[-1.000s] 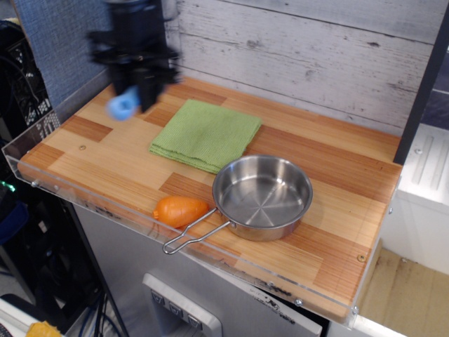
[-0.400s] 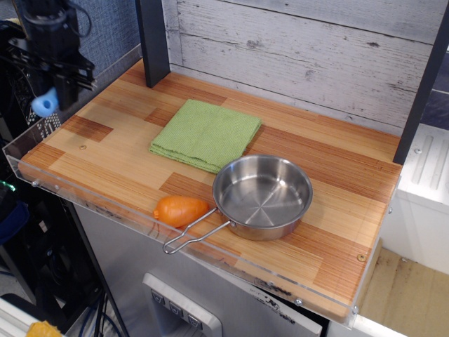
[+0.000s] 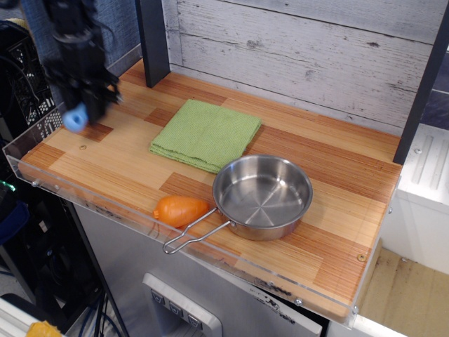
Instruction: Move the spatula right side to left
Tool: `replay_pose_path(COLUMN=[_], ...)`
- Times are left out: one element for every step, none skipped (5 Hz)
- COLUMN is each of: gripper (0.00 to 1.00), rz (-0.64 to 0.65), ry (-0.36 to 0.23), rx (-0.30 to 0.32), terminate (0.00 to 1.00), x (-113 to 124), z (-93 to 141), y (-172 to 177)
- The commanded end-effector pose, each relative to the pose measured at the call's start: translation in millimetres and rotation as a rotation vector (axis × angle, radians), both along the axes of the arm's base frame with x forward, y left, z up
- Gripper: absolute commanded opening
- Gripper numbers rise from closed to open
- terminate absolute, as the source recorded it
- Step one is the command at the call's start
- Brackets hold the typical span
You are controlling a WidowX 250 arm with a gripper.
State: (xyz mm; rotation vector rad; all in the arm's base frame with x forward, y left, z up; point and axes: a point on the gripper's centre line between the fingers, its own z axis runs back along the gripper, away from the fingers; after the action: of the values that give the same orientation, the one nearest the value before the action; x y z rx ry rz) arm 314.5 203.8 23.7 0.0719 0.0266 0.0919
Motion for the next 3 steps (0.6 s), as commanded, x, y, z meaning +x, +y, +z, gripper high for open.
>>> replay_pose_path(gripper=[0.0, 0.0, 0.0], rz=[-0.089, -0.026, 0.028], ry=[-0.12, -0.066, -0.048], rx=[0.026, 0.047, 0.066], terminate=[0.0, 0.0, 0.0], x=[0.2, -0.5, -0.7], z=[58.0, 38.9, 34.7], y=[-64.2, -42.4, -14.8])
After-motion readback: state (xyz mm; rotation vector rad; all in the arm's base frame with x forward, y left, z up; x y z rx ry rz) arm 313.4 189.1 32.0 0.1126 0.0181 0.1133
